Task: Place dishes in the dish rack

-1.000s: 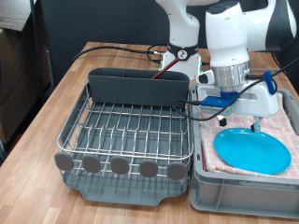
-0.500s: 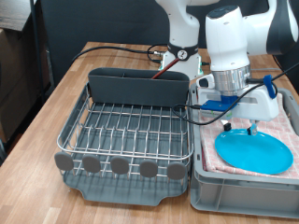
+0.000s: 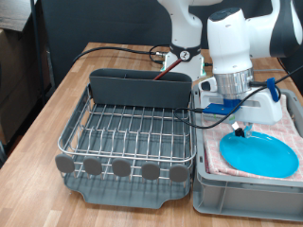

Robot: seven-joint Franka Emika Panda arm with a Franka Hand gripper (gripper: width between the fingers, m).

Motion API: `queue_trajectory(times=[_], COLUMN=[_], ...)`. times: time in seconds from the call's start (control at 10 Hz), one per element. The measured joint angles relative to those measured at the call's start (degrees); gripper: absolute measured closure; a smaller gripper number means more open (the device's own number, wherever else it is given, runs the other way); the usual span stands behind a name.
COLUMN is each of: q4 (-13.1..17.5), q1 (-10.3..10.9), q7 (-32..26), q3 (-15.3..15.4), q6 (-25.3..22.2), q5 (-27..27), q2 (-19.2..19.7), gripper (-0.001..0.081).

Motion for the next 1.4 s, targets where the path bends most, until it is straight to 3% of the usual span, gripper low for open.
queue_trajectory(times=[0.5, 0.7, 0.8, 0.9, 1.1, 1.2, 1.4], q4=[-0.5, -0.9, -1.2, -1.6, -2.5, -3.1, -3.9], q1=[5.8, 6.5, 6.5, 6.5, 6.4, 6.0, 5.0], q7=[12.6, 15.4, 15.7, 15.7, 15.4, 14.3, 8.3], q3=[-6.7, -8.0, -8.3, -8.6, -8.8, -8.7, -7.5], q6=[-0.4, -1.9, -2.6, -3.1, -3.2, -3.2, -3.0], q5=[-14.0, -16.4, -16.5, -16.5, -15.8, -14.7, -8.5], q2=[-3.2, -4.7, -5.2, -5.5, -5.7, -5.7, -5.6], gripper=[0.0802, 0.0804, 0.0678, 0.0678, 0.0352, 0.0352, 0.0055])
